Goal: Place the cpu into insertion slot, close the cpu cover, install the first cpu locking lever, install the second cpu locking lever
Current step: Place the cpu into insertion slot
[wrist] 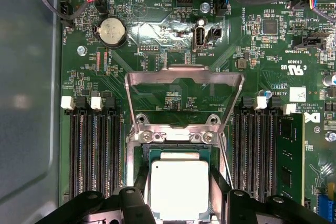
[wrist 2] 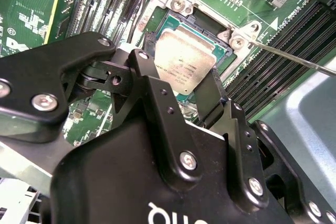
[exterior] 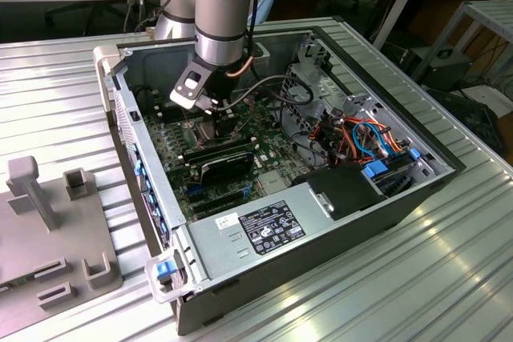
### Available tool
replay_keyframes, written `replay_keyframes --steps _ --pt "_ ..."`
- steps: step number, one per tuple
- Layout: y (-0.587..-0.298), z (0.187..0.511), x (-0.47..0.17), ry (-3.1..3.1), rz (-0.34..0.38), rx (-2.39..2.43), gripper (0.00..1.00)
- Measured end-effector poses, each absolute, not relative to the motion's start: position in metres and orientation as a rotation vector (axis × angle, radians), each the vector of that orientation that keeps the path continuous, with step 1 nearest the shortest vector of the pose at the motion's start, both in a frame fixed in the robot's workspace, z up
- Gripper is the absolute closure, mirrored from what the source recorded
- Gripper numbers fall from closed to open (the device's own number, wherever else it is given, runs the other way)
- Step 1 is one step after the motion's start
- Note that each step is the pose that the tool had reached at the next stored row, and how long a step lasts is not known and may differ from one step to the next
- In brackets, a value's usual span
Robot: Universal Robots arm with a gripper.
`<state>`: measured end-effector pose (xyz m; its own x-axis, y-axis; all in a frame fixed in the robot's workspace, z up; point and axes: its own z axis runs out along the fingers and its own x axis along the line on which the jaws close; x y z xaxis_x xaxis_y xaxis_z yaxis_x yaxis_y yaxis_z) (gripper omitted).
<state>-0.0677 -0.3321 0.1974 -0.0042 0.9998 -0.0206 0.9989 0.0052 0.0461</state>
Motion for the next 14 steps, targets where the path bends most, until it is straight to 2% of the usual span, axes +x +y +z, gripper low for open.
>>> replay_keyframes --steps 14 --pt "-0.3315 0.1970 -0.0662 2.193 0.028 2.184 0.45"
